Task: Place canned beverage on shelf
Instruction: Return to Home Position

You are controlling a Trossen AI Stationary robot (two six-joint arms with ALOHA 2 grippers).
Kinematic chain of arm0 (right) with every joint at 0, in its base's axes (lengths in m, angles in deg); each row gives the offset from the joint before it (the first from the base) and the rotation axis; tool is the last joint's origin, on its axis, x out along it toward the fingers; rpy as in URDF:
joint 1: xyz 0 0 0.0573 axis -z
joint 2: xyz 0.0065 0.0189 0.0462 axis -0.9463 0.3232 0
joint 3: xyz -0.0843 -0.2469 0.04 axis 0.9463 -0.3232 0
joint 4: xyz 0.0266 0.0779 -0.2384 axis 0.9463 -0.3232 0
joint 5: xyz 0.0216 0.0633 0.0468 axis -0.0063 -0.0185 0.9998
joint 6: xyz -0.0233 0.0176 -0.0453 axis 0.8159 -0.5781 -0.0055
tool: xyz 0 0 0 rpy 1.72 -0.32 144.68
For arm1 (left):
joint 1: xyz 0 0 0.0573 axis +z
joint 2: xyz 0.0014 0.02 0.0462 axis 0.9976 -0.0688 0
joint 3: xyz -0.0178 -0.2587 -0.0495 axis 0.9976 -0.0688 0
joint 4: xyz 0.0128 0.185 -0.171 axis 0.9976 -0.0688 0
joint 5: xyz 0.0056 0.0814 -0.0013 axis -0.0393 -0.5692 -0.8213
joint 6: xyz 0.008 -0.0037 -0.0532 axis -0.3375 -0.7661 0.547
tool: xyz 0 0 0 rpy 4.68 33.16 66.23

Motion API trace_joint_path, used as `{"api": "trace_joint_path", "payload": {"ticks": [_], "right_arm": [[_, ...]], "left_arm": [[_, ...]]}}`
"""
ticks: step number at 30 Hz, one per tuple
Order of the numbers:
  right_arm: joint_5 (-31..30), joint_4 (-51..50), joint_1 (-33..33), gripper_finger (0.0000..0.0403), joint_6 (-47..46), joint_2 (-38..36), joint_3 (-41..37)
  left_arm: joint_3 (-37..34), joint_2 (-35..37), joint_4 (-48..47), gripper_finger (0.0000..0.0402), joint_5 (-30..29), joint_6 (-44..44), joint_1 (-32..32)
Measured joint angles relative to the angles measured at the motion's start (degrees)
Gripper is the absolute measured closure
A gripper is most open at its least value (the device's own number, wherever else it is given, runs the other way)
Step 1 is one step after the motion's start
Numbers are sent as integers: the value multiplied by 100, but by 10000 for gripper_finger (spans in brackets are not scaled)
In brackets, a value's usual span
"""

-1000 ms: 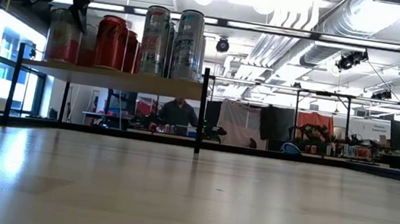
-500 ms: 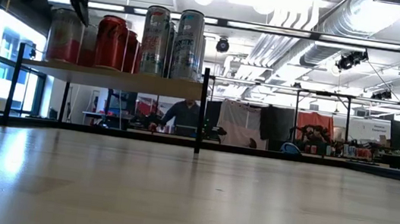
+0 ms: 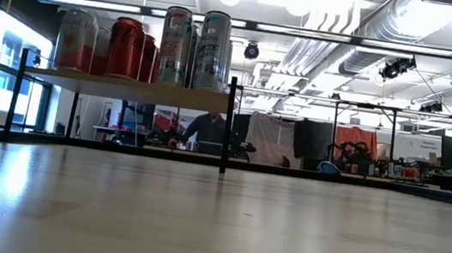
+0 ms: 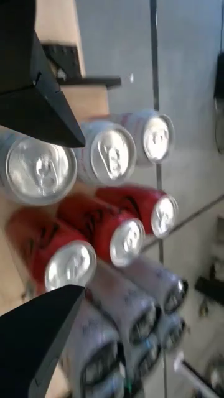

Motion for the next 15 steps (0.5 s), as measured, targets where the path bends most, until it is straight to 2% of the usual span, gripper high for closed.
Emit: {"api": "trace_joint_path", "payload": {"ticks": [5, 10, 15], "right_arm": [[-296, 11, -130, 43, 398, -44, 0], [-628, 3, -317, 46, 902, -462, 0], [-441, -37, -344, 63, 1292, -854, 0]], "left_arm": [[279, 5, 241, 30, 210, -2, -400], [154, -1, 1361, 30, 304, -259, -1046], [-183, 0, 2501, 30, 297, -880, -1630]]}}
